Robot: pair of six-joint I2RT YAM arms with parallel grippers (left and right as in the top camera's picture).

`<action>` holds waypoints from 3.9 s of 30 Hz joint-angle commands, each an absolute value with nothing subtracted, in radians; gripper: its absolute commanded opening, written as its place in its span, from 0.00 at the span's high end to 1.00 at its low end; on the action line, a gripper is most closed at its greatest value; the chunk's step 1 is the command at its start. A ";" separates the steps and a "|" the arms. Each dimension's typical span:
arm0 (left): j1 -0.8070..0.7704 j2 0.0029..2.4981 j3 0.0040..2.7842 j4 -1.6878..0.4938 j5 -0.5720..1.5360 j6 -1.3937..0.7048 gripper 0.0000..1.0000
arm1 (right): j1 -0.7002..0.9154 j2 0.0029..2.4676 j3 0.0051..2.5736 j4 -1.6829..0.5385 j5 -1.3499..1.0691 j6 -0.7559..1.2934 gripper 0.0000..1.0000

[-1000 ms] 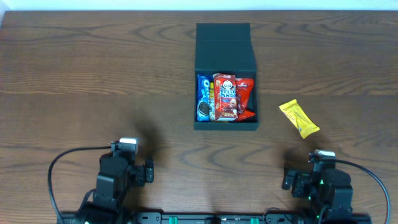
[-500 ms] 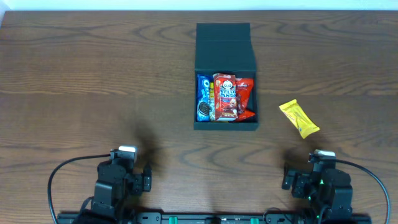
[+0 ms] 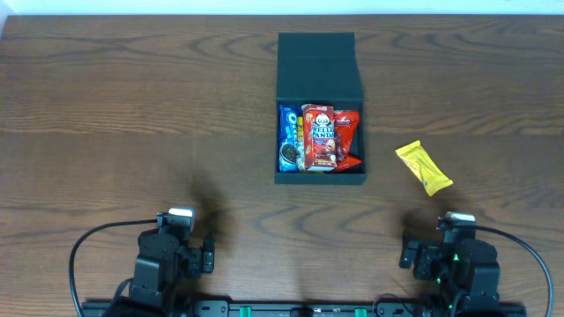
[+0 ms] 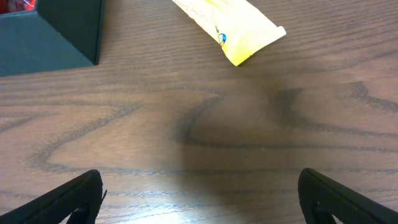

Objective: Pack container
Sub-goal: 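Move the right gripper over the yellow snack bar, then close the right gripper on the yellow bar and lift it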

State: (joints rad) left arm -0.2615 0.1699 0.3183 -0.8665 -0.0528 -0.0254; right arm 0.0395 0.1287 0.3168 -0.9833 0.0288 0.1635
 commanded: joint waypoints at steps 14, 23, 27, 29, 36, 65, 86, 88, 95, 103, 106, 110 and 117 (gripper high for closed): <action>-0.255 0.163 0.310 -0.872 -0.062 -0.019 0.05 | 0.034 0.339 0.499 -0.953 0.056 0.149 0.01; -0.255 0.163 0.310 -0.872 -0.062 -0.019 0.05 | 0.033 0.822 0.862 -0.905 0.075 0.149 0.01; -0.255 0.163 0.310 -0.872 -0.062 -0.019 0.05 | 0.018 1.005 0.995 -0.964 0.082 0.147 0.01; -0.255 0.163 0.310 -0.872 -0.062 -0.019 0.05 | 0.006 1.092 1.062 -0.991 0.104 0.148 0.01; -0.255 0.163 0.310 -0.872 -0.062 -0.019 0.05 | -0.021 1.324 1.221 -1.218 0.097 -0.133 0.01; -0.255 0.163 0.310 -0.872 -0.062 -0.019 0.05 | -0.065 1.777 1.229 -0.950 0.123 -0.525 0.01; -0.255 0.163 0.310 -0.872 -0.062 -0.018 0.05 | -0.062 1.879 1.220 -0.878 -0.014 -0.640 0.01; -0.255 0.163 0.310 -0.872 -0.062 -0.019 0.05 | -0.060 1.884 1.216 -0.875 -0.007 -0.646 0.01; -0.255 0.163 0.310 -0.872 -0.062 -0.019 0.05 | -0.059 1.884 1.175 -0.810 0.000 -0.646 0.01; -0.255 0.163 0.310 -0.872 -0.062 -0.019 0.05 | -0.059 1.884 1.123 -0.768 0.000 -0.645 0.02; -0.255 0.163 0.310 -0.872 -0.062 -0.019 0.05 | -0.059 1.884 1.116 -0.765 -0.001 -0.645 0.16; -0.255 0.163 0.310 -0.872 -0.062 -0.019 0.05 | -0.059 1.884 1.116 -0.765 -0.001 -0.645 0.37; -0.255 0.163 0.310 -0.872 -0.062 -0.019 0.05 | -0.058 1.884 1.116 -0.774 -0.001 -0.644 0.50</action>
